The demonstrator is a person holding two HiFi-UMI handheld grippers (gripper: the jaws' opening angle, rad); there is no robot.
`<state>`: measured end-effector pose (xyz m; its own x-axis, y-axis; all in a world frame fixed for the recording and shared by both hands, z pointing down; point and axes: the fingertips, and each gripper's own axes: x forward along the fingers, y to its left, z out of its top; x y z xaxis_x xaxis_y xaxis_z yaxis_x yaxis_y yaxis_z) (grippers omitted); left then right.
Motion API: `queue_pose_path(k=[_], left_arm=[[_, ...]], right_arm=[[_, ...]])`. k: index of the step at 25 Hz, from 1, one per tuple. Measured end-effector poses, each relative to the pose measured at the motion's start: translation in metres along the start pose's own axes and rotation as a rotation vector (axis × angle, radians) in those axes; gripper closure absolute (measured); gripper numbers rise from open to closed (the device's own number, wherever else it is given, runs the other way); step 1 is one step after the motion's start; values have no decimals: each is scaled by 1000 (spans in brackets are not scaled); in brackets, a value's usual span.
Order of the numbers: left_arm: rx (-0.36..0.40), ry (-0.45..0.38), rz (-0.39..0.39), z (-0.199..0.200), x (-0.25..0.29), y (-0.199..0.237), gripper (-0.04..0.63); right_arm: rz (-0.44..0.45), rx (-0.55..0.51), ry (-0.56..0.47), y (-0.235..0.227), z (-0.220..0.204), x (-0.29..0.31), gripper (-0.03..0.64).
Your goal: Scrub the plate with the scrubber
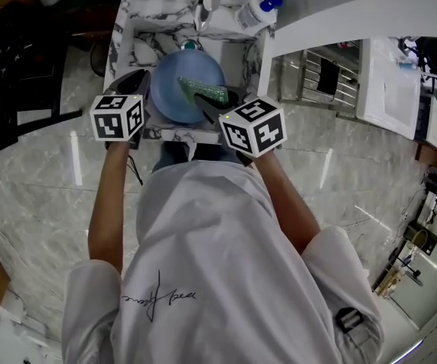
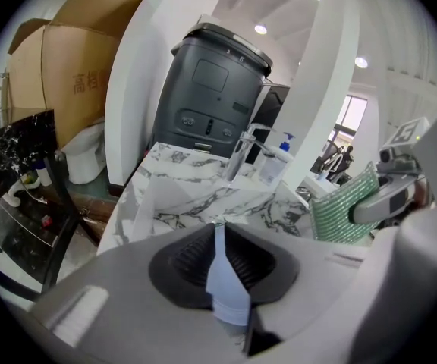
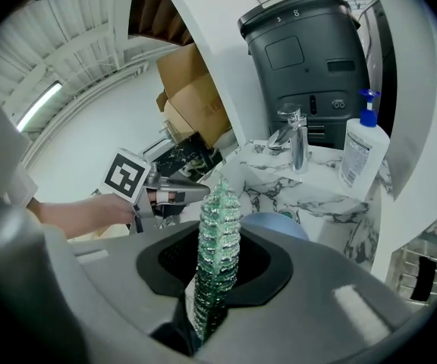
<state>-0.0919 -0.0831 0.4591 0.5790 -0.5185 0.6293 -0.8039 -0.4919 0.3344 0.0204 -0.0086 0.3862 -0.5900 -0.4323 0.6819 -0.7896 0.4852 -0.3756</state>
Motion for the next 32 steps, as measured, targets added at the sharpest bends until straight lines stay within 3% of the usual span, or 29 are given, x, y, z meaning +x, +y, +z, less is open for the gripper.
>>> queue_pose_path(k=[8,13,20,22,26,32], left_arm=[[10,133,13,-23,43,10,541],[5,230,65,-46,71,25,540],[-94,358,103,-87,94,40,520],[-95,386,121,-93,98,43,481],[-112,426,129,-105,106,52,446],[-162,460,118,-121,116,64,445]], right_arm=[[38,6,99,-28,-9,28,551],[81,15,177,-39,-26,46,551],[132,41,237,-43,-45,64,551],[142,52,241,-45,-46,67,551],[153,61,256,-48,-48,80,551],[154,67,308,-56,-56,102,551]])
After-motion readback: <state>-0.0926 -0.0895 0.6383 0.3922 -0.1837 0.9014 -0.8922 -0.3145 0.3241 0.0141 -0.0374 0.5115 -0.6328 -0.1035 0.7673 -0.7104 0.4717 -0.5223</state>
